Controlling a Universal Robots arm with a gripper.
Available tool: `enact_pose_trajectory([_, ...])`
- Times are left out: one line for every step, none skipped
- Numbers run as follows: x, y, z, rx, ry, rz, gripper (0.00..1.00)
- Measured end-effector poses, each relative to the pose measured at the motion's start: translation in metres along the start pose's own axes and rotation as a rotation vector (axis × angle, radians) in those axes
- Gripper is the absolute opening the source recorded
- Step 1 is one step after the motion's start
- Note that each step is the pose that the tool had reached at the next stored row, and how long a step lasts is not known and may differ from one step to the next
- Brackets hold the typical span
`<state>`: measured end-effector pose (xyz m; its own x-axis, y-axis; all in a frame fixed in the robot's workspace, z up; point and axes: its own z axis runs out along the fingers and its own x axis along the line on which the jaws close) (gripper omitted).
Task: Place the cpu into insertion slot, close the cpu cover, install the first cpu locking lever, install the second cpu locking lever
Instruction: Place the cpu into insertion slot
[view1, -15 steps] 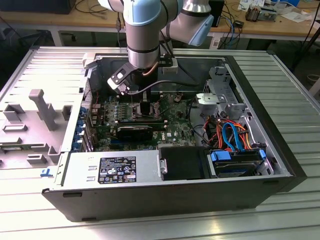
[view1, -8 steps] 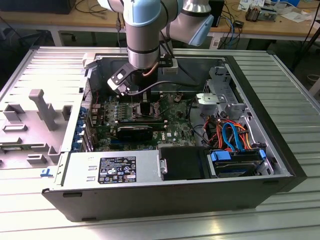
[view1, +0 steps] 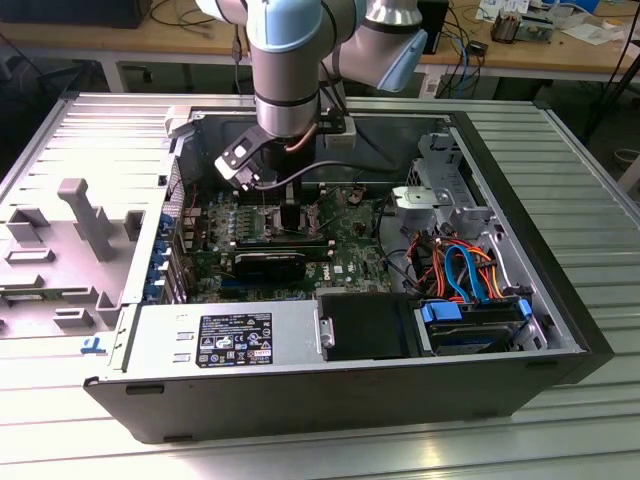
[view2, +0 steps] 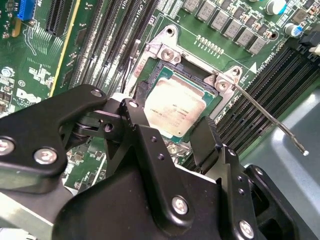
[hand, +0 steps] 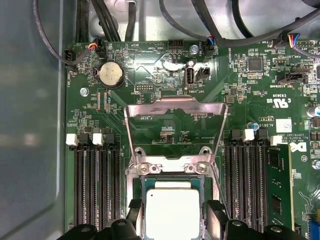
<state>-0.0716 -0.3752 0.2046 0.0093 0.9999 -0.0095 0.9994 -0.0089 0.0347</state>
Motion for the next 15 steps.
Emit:
enact_pose_trajectory([0.0,0.0,0.0,0.0,0.0002,0.0,0.62])
enact_pose_trajectory([0.0001,0.0007,0.0002,0.0007,0.0002,0.0,0.62])
enact_pose_trajectory([0.0001,0.0018,0.0005,0.0027,0.0,0.0,0.62])
enact_pose_trajectory([0.0001,0.0022,0.0008,0.0037,0.0,0.0,0.62])
enact_pose_trajectory([0.0001,0.0026,0.0012,0.0047,0.0001,0.0,0.62])
enact_pose_trajectory([0.0001,0.0028,0.0018,0.0058,0.0,0.0,0.62])
enact_pose_trajectory([0.0001,0.0029,0.0021,0.0064,0.0,0.0,0.62])
enact_pose_trajectory([0.0001,0.003,0.0023,0.007,-0.0002,0.0,0.62])
enact_pose_trajectory([0.0001,0.003,0.0025,0.0072,-0.0003,0.0,0.62])
enact_pose_trajectory([0.0001,0.003,0.0028,0.0072,-0.0001,0.0,0.62])
enact_pose_trajectory([0.0001,0.003,0.003,0.0073,-0.0001,0.0,0.62])
enact_pose_trajectory([0.0001,0.003,0.0031,0.0073,-0.0001,0.0,0.62])
enact_pose_trajectory([0.0001,0.003,0.0034,0.0072,0.0,0.0,0.62])
enact_pose_trajectory([0.0001,0.003,0.0035,0.0073,-0.0001,0.0,0.62])
enact_pose_trajectory([0.0001,0.003,0.0037,0.0073,0.0,0.0,0.62])
